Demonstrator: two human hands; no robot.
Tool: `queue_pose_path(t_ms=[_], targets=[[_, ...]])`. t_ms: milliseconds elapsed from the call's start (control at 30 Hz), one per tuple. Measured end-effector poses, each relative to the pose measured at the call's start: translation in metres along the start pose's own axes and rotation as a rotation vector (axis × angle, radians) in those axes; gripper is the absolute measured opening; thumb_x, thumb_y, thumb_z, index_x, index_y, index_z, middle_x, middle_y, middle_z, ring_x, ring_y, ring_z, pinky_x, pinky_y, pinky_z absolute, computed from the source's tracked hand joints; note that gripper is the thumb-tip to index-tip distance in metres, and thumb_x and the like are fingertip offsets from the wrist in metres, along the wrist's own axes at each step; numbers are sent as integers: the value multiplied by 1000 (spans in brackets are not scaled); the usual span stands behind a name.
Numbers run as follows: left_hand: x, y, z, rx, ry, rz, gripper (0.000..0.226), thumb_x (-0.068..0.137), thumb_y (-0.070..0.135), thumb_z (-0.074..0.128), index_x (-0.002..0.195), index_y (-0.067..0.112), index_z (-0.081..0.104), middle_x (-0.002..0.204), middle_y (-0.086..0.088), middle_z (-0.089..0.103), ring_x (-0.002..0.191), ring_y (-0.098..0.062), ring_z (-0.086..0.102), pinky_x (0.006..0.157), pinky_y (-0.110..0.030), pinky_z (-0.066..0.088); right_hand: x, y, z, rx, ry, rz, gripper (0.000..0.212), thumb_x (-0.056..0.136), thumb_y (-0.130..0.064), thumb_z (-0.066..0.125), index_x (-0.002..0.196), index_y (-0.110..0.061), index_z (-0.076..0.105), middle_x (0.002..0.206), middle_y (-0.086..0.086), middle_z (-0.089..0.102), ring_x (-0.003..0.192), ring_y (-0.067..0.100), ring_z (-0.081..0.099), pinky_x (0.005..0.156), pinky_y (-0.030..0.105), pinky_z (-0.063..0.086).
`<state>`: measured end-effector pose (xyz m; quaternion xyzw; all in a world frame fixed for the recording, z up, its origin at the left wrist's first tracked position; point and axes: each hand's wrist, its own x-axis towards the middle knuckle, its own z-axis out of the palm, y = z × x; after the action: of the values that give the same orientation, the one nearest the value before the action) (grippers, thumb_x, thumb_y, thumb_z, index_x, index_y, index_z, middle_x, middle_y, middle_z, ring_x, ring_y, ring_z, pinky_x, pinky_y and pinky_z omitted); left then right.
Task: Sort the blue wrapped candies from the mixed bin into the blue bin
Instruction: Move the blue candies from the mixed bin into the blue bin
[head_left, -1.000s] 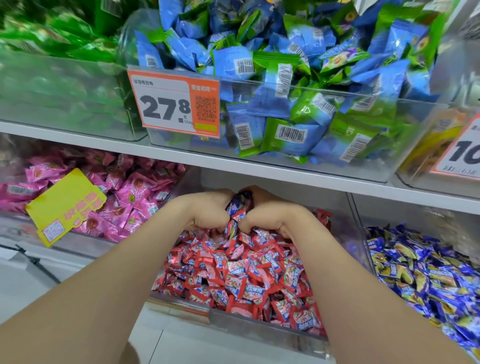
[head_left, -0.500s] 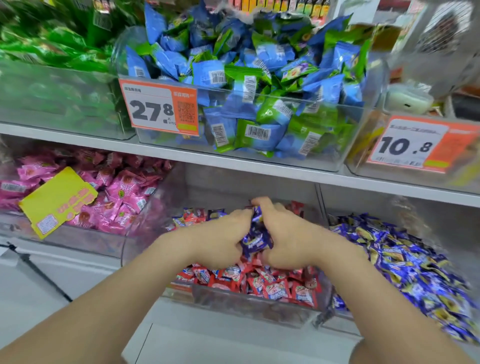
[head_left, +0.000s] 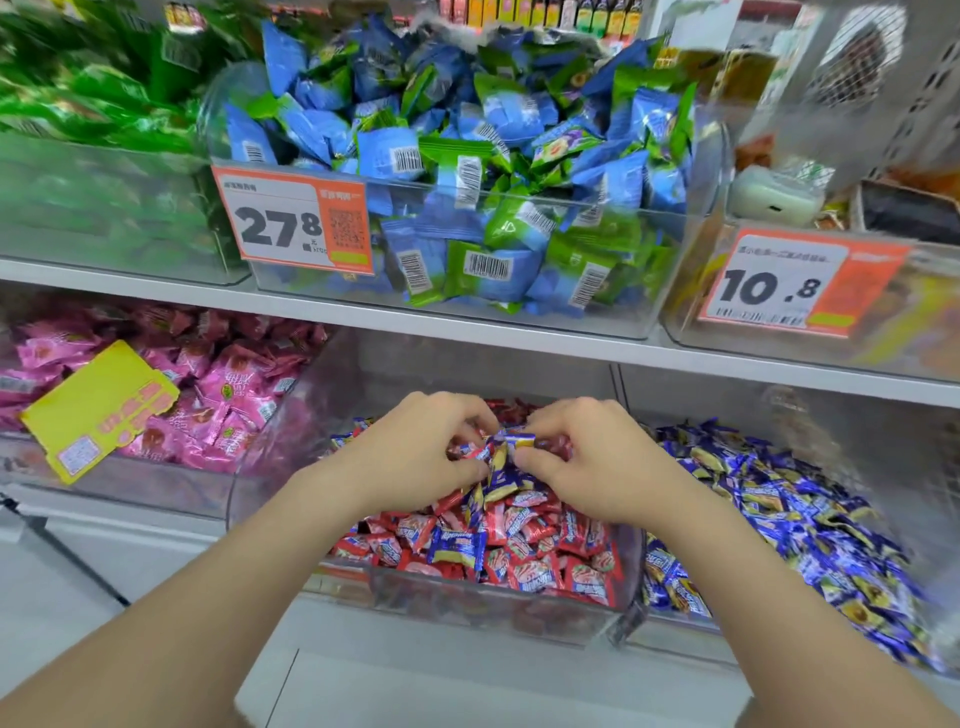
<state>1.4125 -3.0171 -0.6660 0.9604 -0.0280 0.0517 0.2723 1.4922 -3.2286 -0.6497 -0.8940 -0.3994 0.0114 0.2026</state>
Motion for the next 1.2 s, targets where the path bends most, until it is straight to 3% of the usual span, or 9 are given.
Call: queue_pose_path(t_ms=[100,300,433,533,667,800,933,1067,1200], targets=[[1,2,3,35,-43,40,40,90,32,73,127,44,61,113,13,72,112,-1,63,95,-35,53,-3,-4,-6,89,138,50,36,90,-40,51,68,-12,52,60,5,53,59,20,48,60,44,45],[3,2,0,70,-118,61,44,87,39,76,128,40,61,121,17,68,115,2,60,100,-30,51,-8,-11,-8,-61,84,-23,43,112,-35,37,69,-26,35,64,1,47,64,28,52,62,51,48],[3,4,6,53,-98,76,38,85,55,78,117,39,65,115,21,67,112,1,58,100,-31,49,-7,1,-3,-48,131,0,22,109,-32,47,100,-24,65,80,-3,68,75,23,66,72,46,54],[6,5,10,57,-55,73,24,86,53,78,102,39,67,107,22,67,105,-3,58,92,-35,50,-3,2,-4,-46,149,53,37,105,-20,47,138,-20,62,95,1,76,84,20,69,78,43,57],[5,11,2,14,-12,66,10,91,38,77,90,34,67,95,17,70,92,-2,62,83,-35,51,0,-4,-6,-76,54,64,40,97,-10,46,118,-23,77,116,-3,76,107,17,68,96,37,56],[0,13,-9,-99,15,44,17,103,16,55,101,32,57,85,7,67,64,-4,55,62,-26,45,-1,-8,4,-83,-33,52,28,100,-39,48,103,-25,72,97,-4,68,97,22,65,84,41,55],[-11,20,-24,-124,-138,-19,6,97,21,56,95,27,53,67,14,59,50,-5,45,54,-28,37,-1,-14,17,-327,-72,85,60,88,-81,52,107,-26,66,101,-2,66,97,23,63,70,37,51],[-20,17,-28,56,-377,-18,57,59,66,93,97,40,60,90,18,62,72,4,55,65,-27,44,5,-18,19,-233,-126,94,48,84,-68,70,118,-34,68,112,-4,66,111,25,63,75,37,46],[-16,8,-19,94,-403,9,76,45,65,98,108,53,57,98,21,54,88,6,52,67,-26,42,4,-16,13,-88,-100,114,38,86,-52,70,119,-33,71,92,-13,67,106,20,61,84,38,55]])
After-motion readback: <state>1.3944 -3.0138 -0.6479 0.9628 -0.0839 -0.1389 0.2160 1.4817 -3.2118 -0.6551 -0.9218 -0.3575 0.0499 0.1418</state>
